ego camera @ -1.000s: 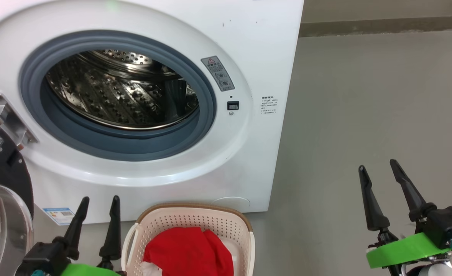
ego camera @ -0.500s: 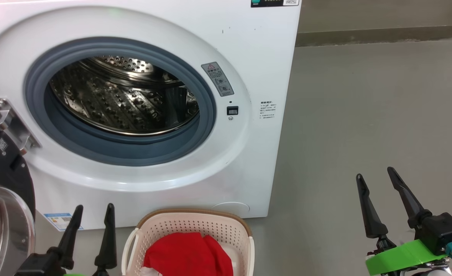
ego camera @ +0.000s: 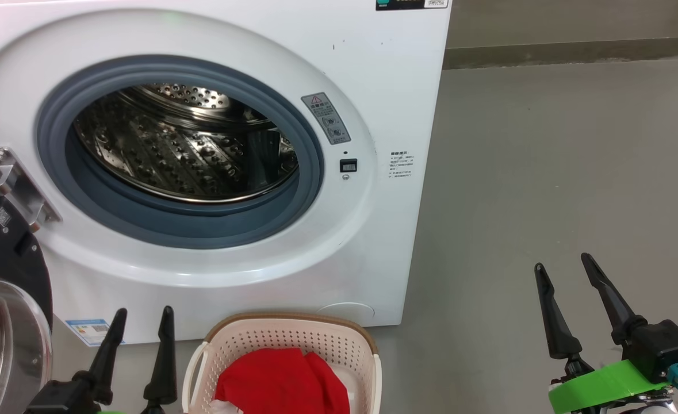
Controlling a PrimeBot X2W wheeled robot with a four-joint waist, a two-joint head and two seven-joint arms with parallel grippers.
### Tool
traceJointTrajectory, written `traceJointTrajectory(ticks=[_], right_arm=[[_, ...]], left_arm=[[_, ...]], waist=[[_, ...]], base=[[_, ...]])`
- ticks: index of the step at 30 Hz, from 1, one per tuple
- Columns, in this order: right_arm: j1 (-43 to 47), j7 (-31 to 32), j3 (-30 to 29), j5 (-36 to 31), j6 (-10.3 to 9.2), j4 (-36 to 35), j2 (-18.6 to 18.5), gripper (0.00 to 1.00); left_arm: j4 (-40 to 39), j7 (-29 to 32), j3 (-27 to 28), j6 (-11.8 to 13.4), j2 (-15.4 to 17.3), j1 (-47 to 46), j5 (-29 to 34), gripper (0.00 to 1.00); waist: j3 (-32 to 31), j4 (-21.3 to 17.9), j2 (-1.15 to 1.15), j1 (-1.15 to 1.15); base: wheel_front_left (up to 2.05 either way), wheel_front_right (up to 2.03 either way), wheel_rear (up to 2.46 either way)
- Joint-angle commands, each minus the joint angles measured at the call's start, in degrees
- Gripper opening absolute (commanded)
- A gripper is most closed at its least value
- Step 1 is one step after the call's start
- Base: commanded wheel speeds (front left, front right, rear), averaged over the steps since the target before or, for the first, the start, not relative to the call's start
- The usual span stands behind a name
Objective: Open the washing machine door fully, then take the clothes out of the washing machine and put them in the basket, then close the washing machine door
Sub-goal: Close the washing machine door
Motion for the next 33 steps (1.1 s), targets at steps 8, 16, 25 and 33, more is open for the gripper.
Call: traceJointTrajectory(ticks=[8,16,25,33], right_arm=[[-0.86,-0.37,1.65,0.13,0.20,-0.98,-0.33,1.00],[-0.94,-0.37,1.32,0.64,0.20,-0.86,-0.36,1.00],[-0.98,-0.37,1.74,0.55,0.20,-0.36,-0.41,1.00],[-1.07,-0.37,1.69,0.63,0.20,-0.36,-0.43,1.00]], left_arm=[[-0.69,-0.70,2.82,-0.31,1.29,-0.85,0.91,1.00],[0.19,-0.70,4.08,-0.26,0.88,-1.17,1.84,1.00],[-0.11,-0.70,2.97,-0.29,1.37,-1.23,0.67,1.00],[-0.23,-0.70,2.21,-0.30,2.39,-0.98,0.10,1.00]], waist=[[-0.32,-0.18,0.00,0.00],[-0.59,-0.28,0.00,0.00],[-0.81,-0.23,0.00,0.00],[-0.56,-0.15,0.00,0.00]], base=[[-0.09,0.09,0.00],[-1.05,1.05,0.00],[-1.87,1.87,0.00],[-0.96,0.96,0.00]])
